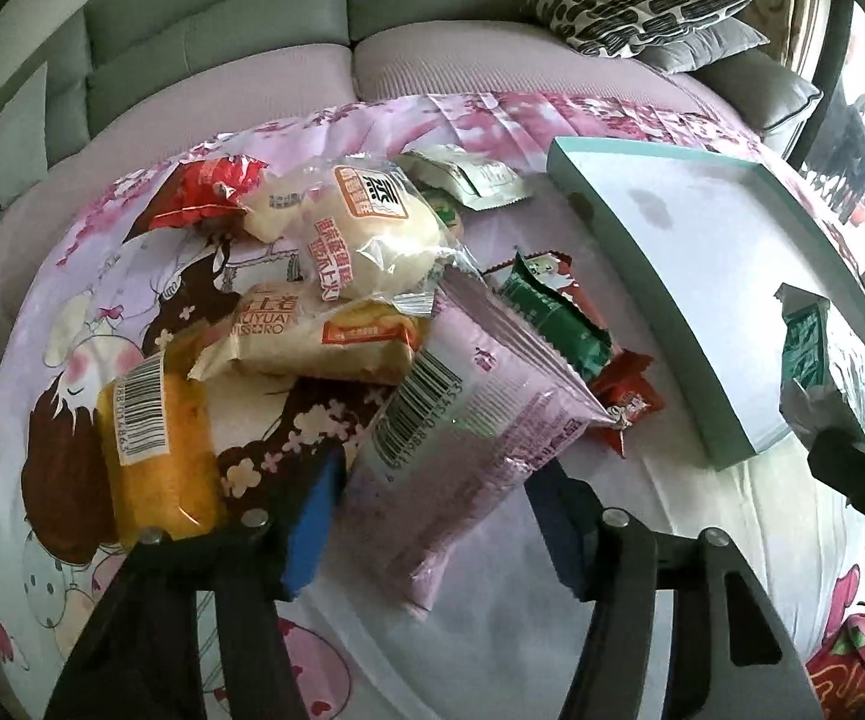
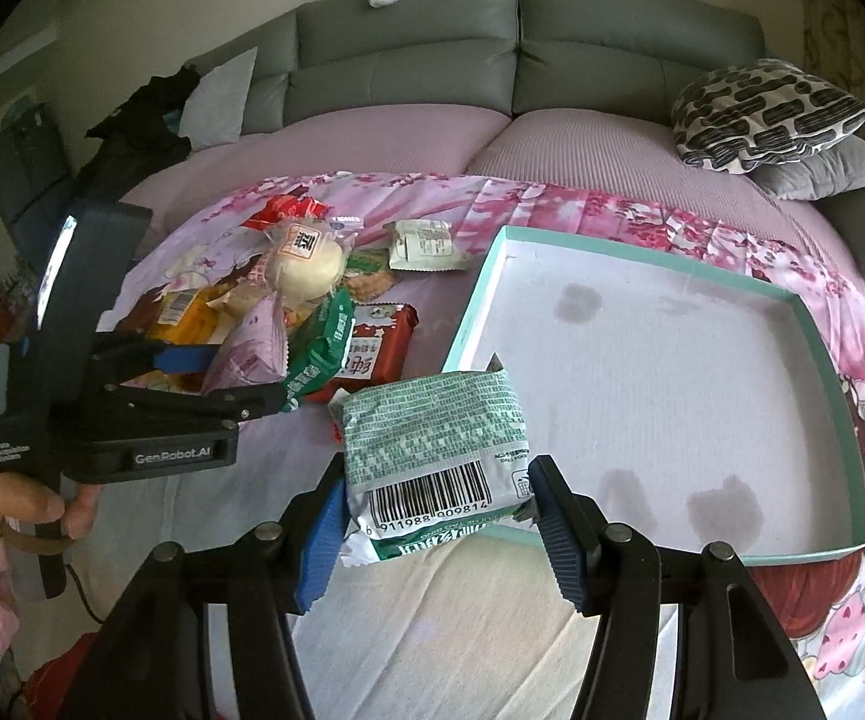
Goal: Organize snacks
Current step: 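Lift the green pack with the right gripper while the left gripper grasps the pink bag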
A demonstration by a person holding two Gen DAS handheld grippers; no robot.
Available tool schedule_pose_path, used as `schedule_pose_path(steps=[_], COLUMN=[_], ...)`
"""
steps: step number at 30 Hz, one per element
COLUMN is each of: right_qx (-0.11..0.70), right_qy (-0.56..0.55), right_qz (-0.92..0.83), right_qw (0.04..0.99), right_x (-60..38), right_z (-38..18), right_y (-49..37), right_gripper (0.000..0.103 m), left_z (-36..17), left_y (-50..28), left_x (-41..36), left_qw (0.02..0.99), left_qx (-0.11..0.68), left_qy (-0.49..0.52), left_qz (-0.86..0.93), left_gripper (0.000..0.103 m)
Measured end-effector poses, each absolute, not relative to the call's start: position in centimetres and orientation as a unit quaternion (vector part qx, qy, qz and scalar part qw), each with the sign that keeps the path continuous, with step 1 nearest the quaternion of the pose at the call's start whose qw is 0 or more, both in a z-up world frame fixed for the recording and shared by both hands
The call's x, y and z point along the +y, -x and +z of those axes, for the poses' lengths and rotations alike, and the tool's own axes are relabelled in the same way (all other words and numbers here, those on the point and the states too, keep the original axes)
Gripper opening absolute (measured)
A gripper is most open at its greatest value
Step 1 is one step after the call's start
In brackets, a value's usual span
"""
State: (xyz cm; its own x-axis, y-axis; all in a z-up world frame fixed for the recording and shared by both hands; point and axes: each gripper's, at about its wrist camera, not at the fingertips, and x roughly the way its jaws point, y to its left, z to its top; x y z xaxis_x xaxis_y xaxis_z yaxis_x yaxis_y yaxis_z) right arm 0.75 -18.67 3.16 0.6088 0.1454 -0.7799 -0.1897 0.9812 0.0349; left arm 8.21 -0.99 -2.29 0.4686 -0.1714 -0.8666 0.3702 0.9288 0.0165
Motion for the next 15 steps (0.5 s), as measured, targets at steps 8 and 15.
schedule_pose_path(steps=[8,15], right_qx=[0.426,0.418], right_qy=[0.020,0.010], right_qz=[0.091,0.089], right_qw=[0.900,0.904], right_x=[-19.0,-19.7], right_z=[3.7,4.4], right_y=[-0.5,-0.2], right_gripper=[0.061,0.061], left_z=[-0.9,0.7], left_y=[-7.6,-6.5], left_x=[-0.1,0.5], left_qw=[0.862,0.871], left_qx=[0.476,0.464], left_qy=[-0.067,-0.046], left_qz=[-0.160,-0.158], left_gripper=[0.046,0.045])
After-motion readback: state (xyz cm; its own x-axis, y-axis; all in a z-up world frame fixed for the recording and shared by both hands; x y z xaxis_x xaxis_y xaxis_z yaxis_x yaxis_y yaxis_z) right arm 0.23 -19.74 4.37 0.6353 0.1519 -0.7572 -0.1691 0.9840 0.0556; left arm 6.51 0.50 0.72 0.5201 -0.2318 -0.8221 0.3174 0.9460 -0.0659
